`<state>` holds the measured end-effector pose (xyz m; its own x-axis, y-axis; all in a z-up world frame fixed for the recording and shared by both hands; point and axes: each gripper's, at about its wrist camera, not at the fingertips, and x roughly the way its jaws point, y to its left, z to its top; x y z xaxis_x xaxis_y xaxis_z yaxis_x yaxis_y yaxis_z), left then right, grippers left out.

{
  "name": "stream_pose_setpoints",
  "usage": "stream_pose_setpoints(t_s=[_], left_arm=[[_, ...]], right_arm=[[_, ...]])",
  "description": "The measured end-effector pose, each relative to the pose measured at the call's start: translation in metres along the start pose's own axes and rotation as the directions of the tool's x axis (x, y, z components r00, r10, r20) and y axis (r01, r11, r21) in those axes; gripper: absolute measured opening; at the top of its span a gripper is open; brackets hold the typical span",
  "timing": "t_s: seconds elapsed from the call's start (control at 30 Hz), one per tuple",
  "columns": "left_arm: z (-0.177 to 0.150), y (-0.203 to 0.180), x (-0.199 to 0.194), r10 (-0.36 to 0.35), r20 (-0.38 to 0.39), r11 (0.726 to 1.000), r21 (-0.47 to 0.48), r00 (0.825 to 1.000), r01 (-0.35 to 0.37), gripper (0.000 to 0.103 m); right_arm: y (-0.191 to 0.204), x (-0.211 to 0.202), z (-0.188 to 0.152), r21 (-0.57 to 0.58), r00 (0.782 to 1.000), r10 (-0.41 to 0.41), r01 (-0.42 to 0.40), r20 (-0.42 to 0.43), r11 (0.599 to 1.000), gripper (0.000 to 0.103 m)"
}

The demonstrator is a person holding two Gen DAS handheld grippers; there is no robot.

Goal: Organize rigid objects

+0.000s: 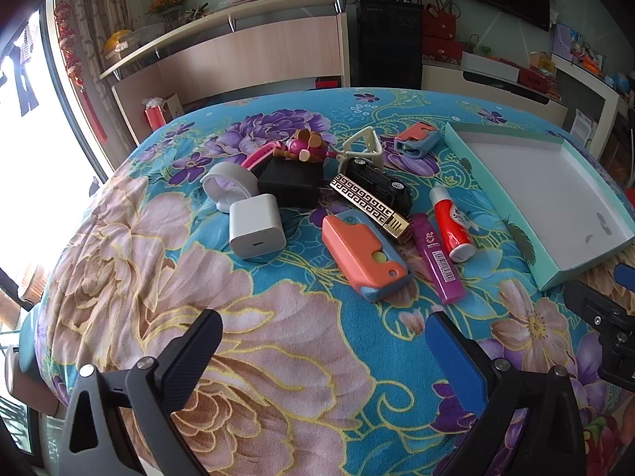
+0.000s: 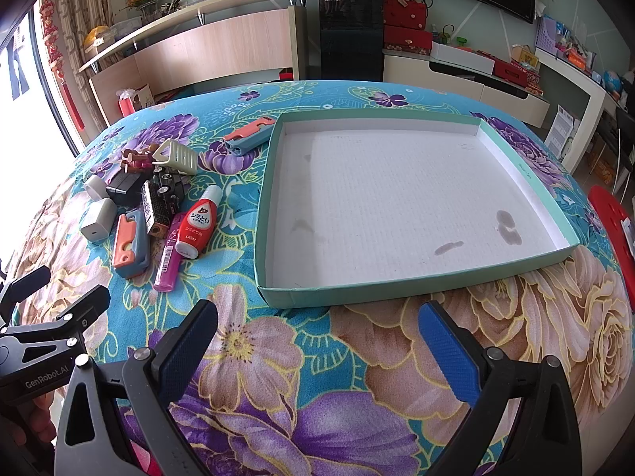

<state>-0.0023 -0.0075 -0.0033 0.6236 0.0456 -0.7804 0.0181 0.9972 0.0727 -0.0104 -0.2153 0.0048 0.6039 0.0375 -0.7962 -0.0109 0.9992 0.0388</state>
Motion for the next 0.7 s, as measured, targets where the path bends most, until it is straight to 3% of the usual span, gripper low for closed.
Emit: stream_pose_setpoints(t_s=[0.4, 0.6, 0.7], left_arm=[[0.005, 0.009, -0.004, -0.022, 0.019, 0.999, -0.027, 1.0, 0.022, 0.103], [0.039, 0.036, -0.007, 0.011, 0.032, 0.997, -0.08, 0.999, -0.009, 0.103], [0.055, 0.05, 0.0, 0.01, -0.005, 0.994, -0.111, 1.0, -0.01, 0.103]], right_arm=[[0.001, -0.003, 0.001, -0.005, 1.0, 0.001, -0.001, 0.01, 1.0, 0.101], [0.011, -0.017, 0.022, -0.028, 0.996, 0.049, -0.047, 0.077, 0.998, 0.101], [0.022, -0.016, 0.037, -0.037, 0.994, 0.073, -0.071, 0.085, 0.997, 0.101]])
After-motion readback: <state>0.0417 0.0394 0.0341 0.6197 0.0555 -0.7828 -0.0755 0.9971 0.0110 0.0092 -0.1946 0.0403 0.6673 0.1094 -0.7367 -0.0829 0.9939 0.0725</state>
